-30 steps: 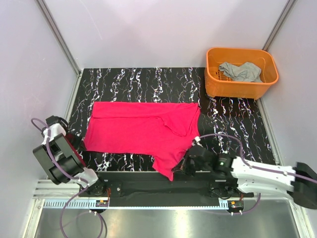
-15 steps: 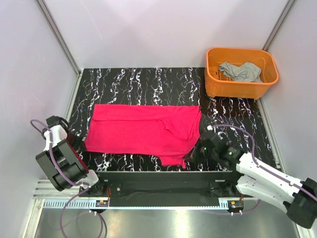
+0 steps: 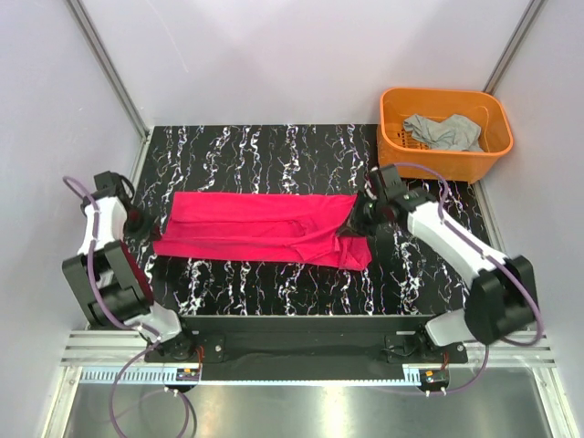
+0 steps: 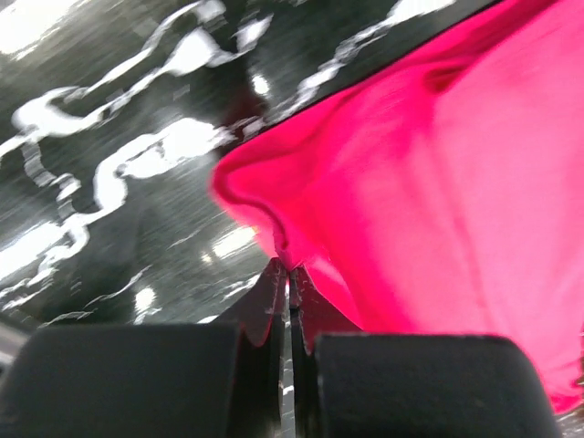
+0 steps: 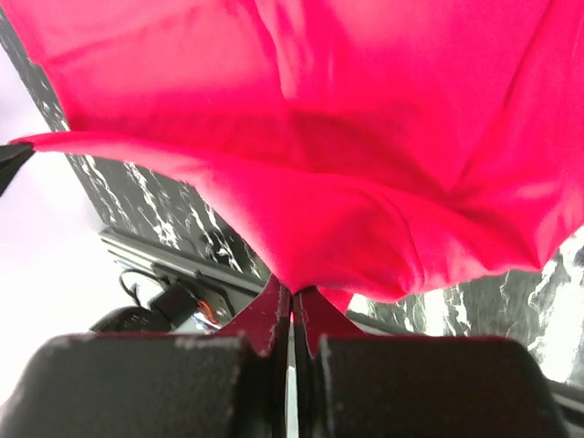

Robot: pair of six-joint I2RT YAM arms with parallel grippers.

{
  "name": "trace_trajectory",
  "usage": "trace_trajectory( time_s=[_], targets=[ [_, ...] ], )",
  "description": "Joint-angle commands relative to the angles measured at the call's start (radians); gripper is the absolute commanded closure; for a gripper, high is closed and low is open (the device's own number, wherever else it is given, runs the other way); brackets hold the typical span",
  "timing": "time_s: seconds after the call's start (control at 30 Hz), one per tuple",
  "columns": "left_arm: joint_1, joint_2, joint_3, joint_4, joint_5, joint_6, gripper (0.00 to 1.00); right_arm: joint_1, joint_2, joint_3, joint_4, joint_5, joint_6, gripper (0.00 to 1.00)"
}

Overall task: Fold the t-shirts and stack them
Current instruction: Fold the tshirt

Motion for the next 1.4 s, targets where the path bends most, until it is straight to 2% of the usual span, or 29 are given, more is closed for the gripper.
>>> trace_trajectory(
  time_s=[0.0,0.13,0.4,0.87,1.1,1.37],
  targets=[
    [-0.033,0.106,0.107,0.021,-0.012,-0.061,1.0,-0.074,0.124,0.163,-0.041,-0.078,-0.119,1.0],
    [-0.075,0.203,0.213,0.019,-0.006,-0.085,1.0,-0.127,0.267,0.297,-0.062,-0.135,-0.183,1.0],
    [-0.096,0.316,0.279,0.022,-0.017,-0.113,1.0,-0.165,0.497,0.527,-0.13,-0.257,-0.257,1.0],
    [-0.109,0.41,0.354,0.024,-0.018,-0.108,1.0,-0.197,0.602,0.591,-0.171,-0.248,-0.303,0.99],
    [-0.124,0.457,0.391,0.024,-0.011,-0.087,1.0,-0.202,0.652,0.637,-0.173,-0.247,-0.308,0.95],
    [-0.127,0.481,0.416,0.024,-0.026,-0.053,0.89,-0.208,0.76,0.754,-0.196,-0.242,-0.341,0.94]
  ],
)
